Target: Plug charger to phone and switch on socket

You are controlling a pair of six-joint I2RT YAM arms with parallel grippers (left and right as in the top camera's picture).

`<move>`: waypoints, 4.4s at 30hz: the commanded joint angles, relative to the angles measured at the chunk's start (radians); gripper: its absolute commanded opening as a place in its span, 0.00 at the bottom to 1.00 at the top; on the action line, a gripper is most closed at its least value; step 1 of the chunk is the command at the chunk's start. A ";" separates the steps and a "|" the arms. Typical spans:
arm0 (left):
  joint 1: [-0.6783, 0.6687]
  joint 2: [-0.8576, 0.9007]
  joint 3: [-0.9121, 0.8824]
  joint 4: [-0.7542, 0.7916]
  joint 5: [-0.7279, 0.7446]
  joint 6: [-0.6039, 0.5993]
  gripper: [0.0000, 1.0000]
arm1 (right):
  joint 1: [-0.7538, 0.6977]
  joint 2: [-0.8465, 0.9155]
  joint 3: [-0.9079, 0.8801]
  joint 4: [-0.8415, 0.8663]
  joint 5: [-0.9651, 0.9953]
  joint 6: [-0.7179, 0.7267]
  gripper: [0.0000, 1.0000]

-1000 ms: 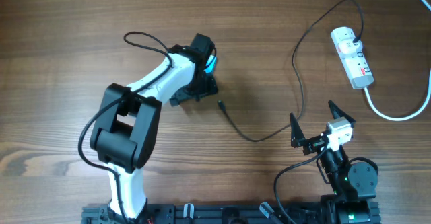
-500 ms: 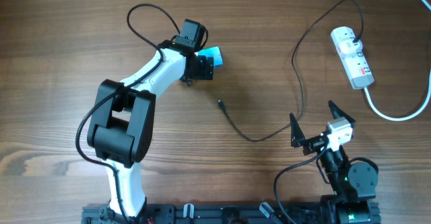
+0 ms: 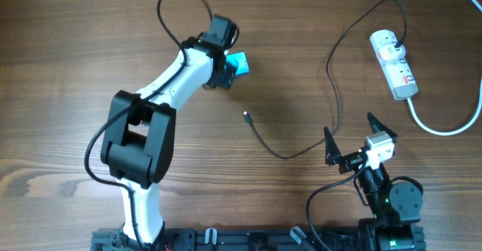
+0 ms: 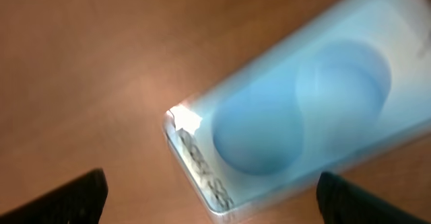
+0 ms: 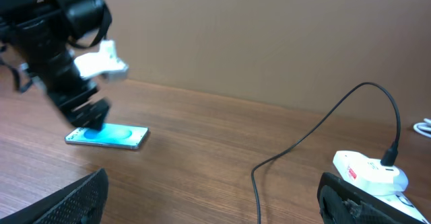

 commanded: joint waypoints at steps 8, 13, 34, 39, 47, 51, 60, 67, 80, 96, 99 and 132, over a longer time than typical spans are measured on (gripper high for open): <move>0.112 0.045 0.024 0.173 0.523 0.342 0.99 | -0.002 0.000 -0.001 0.003 -0.012 0.014 1.00; 0.167 0.051 0.023 0.175 0.662 0.343 1.00 | -0.002 0.000 -0.001 0.003 -0.012 0.014 1.00; 0.149 0.122 0.015 -0.039 0.710 0.348 1.00 | -0.002 0.000 -0.001 0.003 -0.012 0.014 1.00; 0.119 0.122 0.015 -0.233 0.710 0.187 1.00 | -0.002 0.000 -0.001 0.003 -0.012 0.014 1.00; 0.066 0.121 0.041 -0.250 0.513 -0.058 1.00 | -0.002 0.000 -0.001 0.003 -0.012 0.014 1.00; 0.058 0.121 0.076 -0.213 0.492 -0.257 1.00 | -0.002 0.000 -0.001 0.003 -0.012 0.014 1.00; 0.086 0.122 0.479 -0.421 0.458 -0.404 1.00 | -0.002 0.000 -0.001 0.003 -0.012 0.014 1.00; 0.054 0.170 0.488 -0.542 0.380 -0.437 1.00 | -0.002 0.000 -0.001 0.003 -0.012 0.014 1.00; 0.019 0.190 0.463 -0.468 0.378 -0.438 1.00 | -0.002 0.000 -0.001 0.003 -0.012 0.014 1.00; 0.013 0.190 0.245 -0.286 0.378 -0.490 1.00 | -0.002 0.000 -0.001 0.003 -0.012 0.014 1.00; 0.013 0.190 0.239 -0.276 0.378 -0.491 1.00 | -0.002 0.000 -0.001 0.003 -0.012 0.014 1.00; -0.040 0.190 0.233 -0.246 0.208 -0.542 1.00 | -0.002 0.000 -0.001 0.003 -0.012 0.014 1.00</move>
